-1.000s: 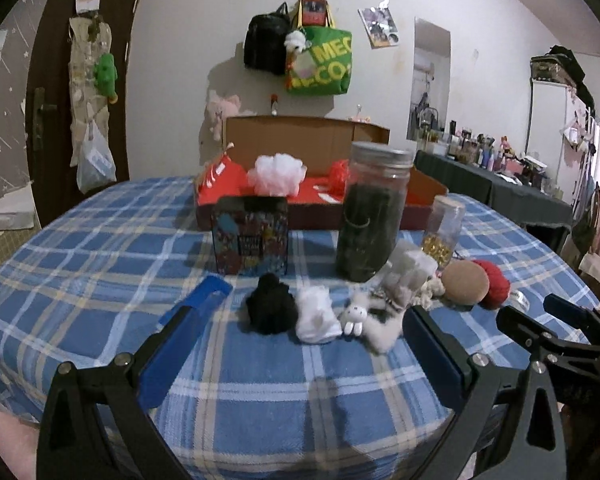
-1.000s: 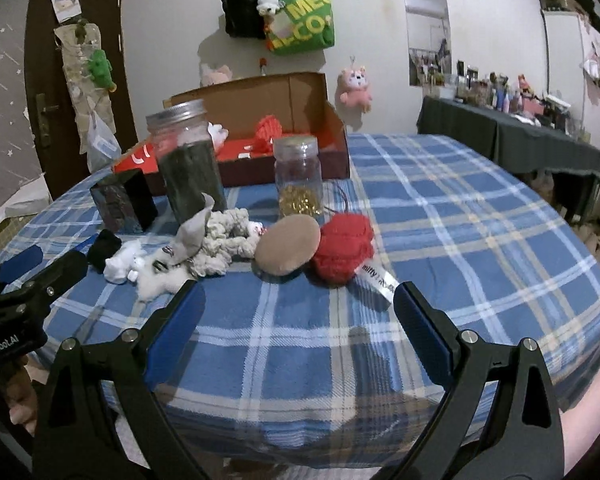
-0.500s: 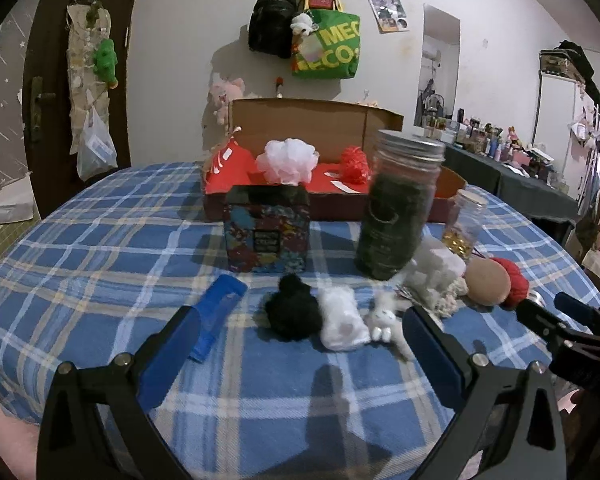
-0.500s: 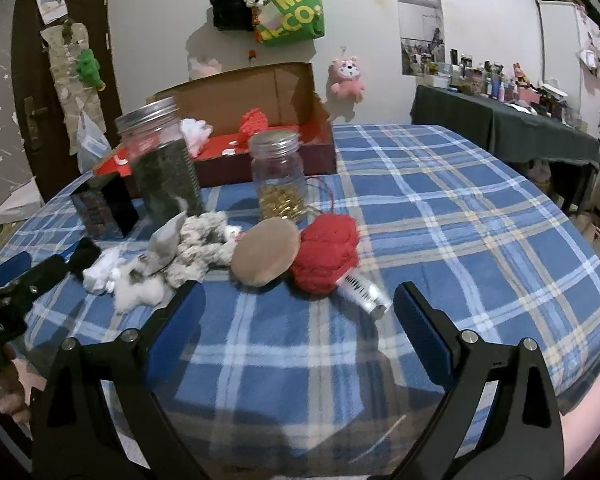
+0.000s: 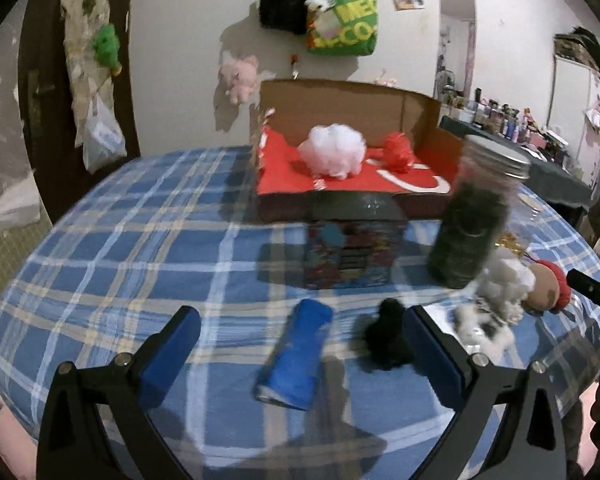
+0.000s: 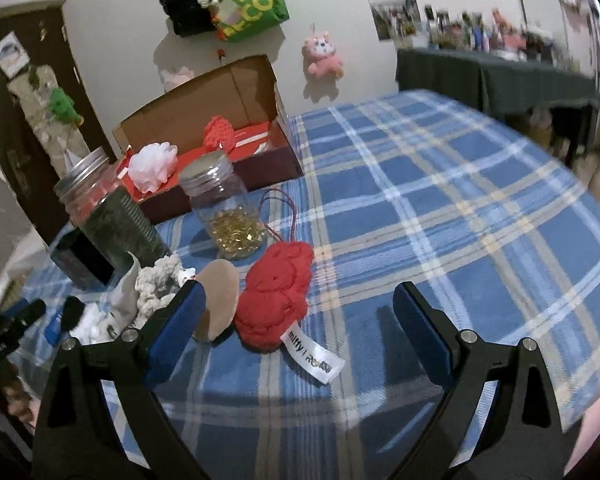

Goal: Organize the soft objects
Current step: 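Grasp the blue cloth with left tool while right tool grasps red yarn ball, then carry blue cloth and red yarn ball into the box and release both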

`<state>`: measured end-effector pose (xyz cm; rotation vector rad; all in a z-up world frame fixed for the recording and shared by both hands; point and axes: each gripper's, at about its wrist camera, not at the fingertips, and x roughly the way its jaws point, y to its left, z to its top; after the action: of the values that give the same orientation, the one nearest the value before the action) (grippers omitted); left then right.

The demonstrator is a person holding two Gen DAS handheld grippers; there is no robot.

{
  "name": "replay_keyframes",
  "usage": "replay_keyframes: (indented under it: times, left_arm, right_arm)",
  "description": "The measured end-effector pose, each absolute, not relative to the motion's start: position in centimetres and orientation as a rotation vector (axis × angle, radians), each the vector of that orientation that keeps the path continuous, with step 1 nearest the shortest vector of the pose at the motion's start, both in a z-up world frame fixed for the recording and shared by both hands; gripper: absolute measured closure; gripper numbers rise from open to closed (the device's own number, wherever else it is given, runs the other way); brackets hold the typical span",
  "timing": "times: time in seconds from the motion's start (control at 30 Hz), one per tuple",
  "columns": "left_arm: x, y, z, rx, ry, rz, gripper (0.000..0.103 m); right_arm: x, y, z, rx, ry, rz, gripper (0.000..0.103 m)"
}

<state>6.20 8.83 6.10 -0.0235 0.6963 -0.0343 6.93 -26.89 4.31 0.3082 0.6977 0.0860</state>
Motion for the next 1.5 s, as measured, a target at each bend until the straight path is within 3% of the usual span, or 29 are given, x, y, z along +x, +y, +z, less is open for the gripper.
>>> replay_keyframes:
  times: [0.1,0.2,0.23,0.37,0.43,0.47,0.8,1.5]
  left_arm:
    - [6.8,9.9,5.6,-0.044,0.730,-0.043,0.005]
    - [7.3,10.5,4.7,-0.040,0.770,-0.058,0.008]
    - [7.5,10.5,4.3,-0.032,0.790,-0.066,0.013]
    - [7.6,9.9,2.6,0.026,0.832,-0.073,0.033]
    - [7.1,9.3,2.7,0.059,0.802,-0.095,0.058]
    - [6.9,9.0,2.8,0.060,0.798,-0.114,0.078]
    - [5.9,6.4,5.6,0.070,0.727,-0.215,0.079]
    - [5.8,4.6,6.9,0.030,0.708,-0.281,0.079]
  right_arm:
    - [7.6,-27.3,3.8,0.352,0.722,0.101,0.026]
    - [8.1,-27.5,3.4,0.378,0.736,0.122,0.035]
    - [8.2,-27.5,3.4,0.384,0.736,0.127,0.037]
    - [8.8,-28.1,2.7,0.473,0.751,0.200,0.066]
    - [9.0,-28.5,2.4,0.537,0.770,0.246,0.072]
    - [8.9,-28.4,2.6,0.533,0.764,0.245,0.074]
    - [6.7,-27.6,6.5,0.408,0.624,0.215,0.075]
    - [6.4,-26.5,7.2,0.409,0.617,0.275,0.075]
